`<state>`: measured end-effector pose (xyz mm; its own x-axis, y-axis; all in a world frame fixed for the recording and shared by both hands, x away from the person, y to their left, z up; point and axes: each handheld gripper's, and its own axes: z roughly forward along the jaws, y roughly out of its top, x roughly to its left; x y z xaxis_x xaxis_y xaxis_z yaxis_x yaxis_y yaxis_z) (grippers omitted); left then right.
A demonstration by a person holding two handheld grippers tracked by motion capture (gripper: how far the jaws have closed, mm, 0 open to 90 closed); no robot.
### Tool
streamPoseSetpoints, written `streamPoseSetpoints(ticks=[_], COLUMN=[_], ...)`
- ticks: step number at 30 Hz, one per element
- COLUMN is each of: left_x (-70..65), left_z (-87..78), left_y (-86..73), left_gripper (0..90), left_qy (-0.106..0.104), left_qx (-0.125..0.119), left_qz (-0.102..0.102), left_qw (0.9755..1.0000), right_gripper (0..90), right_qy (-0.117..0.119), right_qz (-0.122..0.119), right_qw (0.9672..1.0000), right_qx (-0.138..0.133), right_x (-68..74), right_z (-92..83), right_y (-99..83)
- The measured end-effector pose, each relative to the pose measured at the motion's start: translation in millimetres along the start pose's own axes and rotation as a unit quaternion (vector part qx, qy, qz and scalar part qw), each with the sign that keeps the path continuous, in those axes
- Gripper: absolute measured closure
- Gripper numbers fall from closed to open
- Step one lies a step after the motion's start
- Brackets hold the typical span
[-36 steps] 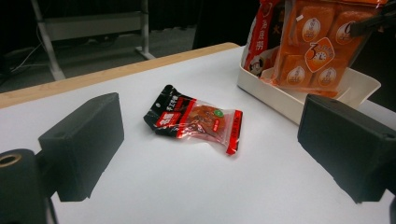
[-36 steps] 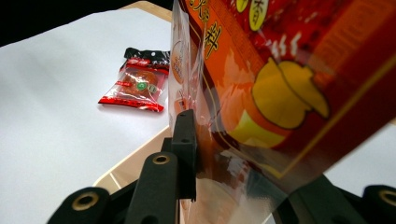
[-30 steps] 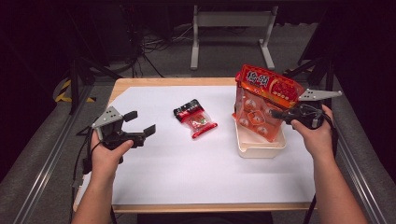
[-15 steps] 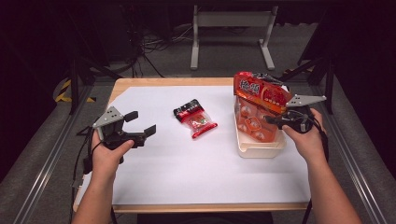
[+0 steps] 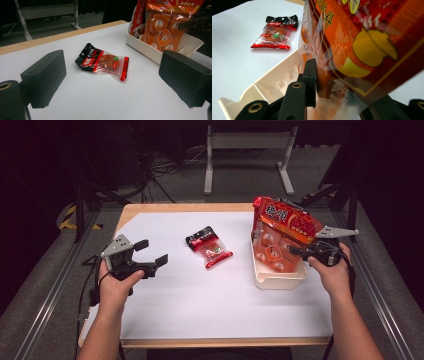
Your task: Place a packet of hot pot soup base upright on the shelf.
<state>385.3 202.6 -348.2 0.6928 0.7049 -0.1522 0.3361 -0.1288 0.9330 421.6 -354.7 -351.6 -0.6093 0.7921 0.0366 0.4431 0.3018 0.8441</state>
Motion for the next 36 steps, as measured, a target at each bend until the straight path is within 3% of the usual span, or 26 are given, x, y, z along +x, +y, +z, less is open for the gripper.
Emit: streamPoseSetpoints(ticks=[3,11,14,19,25,36], left_x=[-0.3,2.8,3.4,2.5,-1.3,-0.8], left_z=[0.5,0.9,2.6,9.4,19.9,33.3], left_y=[-0.5,-1.5,-1.4,-1.0,0.4,2.8], left_gripper=[8.6,8.2,8.1,8.2,14.4,15.1], left_qy=[0.001,0.004,0.004,0.005,0.002,-0.003], left_qx=[0.002,0.006,0.006,0.007,0.010,0.020], left_qz=[0.000,-0.001,-0.002,0.002,0.011,0.017], left_qw=[1.0000,1.0000,1.0000,1.0000,0.9999,0.9996], right_gripper=[64.5,40.9,36.8,34.8,34.2,37.0], right_qy=[-0.008,-0.004,-0.008,-0.012,-0.021,-0.037], right_qz=[-0.006,0.006,0.011,0.016,0.013,0.003], right_qw=[1.0000,0.9992,0.9987,0.9983,0.9975,0.9971], right_qx=[0.001,-0.040,-0.048,-0.055,-0.067,-0.067], right_x=[1.3,4.8,4.7,4.7,7.7,27.4], right_z=[-1.2,-6.6,-12.9,-22.2,-37.6,-65.1], right_y=[1.3,-0.3,-2.2,-6.0,-10.0,-14.6])
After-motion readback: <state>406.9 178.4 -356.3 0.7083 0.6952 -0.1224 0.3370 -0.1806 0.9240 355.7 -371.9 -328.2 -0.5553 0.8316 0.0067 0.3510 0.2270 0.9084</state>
